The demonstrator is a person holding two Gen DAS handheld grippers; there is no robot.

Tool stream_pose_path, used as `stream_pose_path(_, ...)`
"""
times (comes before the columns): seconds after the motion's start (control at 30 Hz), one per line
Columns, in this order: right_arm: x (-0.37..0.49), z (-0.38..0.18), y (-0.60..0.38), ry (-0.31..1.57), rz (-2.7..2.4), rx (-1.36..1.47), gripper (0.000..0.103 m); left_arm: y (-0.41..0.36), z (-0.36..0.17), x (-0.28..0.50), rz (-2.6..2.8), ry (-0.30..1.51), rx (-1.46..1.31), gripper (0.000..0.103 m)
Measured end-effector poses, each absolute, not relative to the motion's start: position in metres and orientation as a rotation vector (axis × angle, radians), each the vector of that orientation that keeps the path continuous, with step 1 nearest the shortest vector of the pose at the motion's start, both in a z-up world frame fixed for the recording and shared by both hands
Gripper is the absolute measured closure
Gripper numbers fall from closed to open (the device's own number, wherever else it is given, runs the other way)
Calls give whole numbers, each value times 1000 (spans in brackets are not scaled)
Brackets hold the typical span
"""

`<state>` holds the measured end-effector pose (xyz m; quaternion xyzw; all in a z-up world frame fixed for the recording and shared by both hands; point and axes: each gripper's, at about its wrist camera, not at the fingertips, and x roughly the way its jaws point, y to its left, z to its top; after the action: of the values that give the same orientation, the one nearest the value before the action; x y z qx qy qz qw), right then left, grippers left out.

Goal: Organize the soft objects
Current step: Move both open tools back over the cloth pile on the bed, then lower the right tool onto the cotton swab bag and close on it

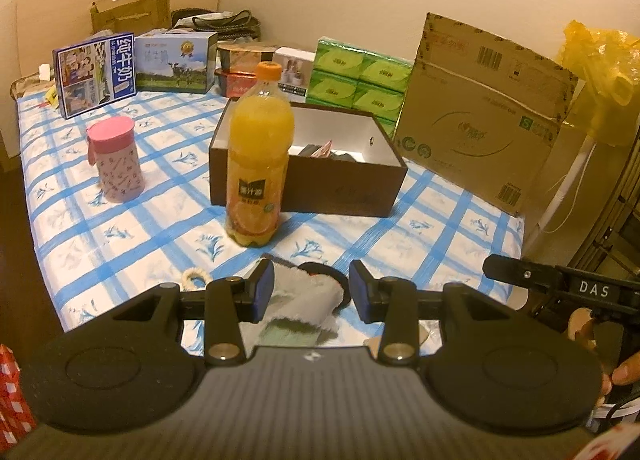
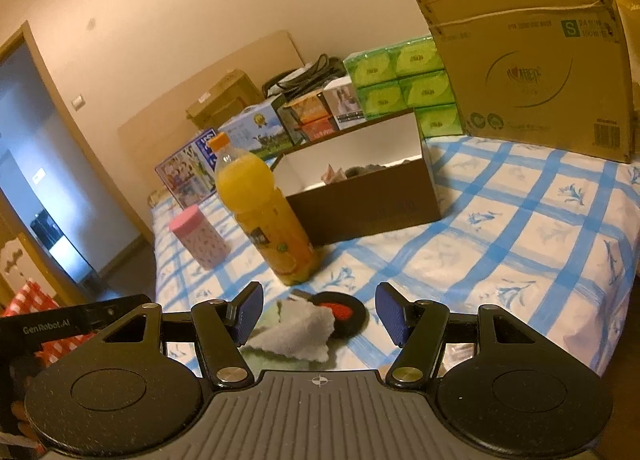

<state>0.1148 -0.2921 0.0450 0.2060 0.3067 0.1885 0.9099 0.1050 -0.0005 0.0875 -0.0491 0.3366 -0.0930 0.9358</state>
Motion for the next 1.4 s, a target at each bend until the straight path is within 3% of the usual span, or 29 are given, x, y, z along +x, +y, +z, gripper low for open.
stream_pose_path(1.07,116,-13,-298,759,270,267,41,27,32,111,-101,820,-56,65)
stream_pose_path(1.4,126,-44,-312,728,290,-33,41,29,14,126,-80,855,-45,65)
